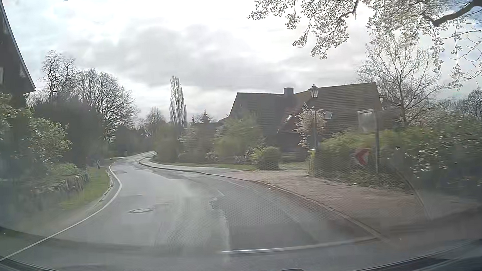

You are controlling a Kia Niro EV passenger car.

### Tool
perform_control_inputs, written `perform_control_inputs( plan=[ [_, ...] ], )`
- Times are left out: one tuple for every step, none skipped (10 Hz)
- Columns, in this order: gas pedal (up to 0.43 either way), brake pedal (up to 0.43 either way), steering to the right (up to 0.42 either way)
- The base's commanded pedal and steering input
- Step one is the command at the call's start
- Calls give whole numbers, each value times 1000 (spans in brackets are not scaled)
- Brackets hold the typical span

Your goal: Follow the waypoints while adhering to traffic rules and regulations

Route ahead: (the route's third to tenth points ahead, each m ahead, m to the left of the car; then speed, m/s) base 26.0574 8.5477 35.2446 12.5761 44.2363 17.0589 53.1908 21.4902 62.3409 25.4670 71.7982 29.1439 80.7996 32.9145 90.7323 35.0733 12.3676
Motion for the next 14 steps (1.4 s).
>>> perform_control_inputs(
  plan=[
    [157,0,-93],
    [169,0,-96],
    [177,0,-98],
    [177,0,-99],
    [177,0,-99],
    [177,0,-99],
    [177,6,-99],
    [177,0,-97],
    [177,0,-97],
    [177,0,-96],
    [177,0,-93],
    [177,0,-90],
    [177,0,-87],
    [177,6,-81]
  ],
)
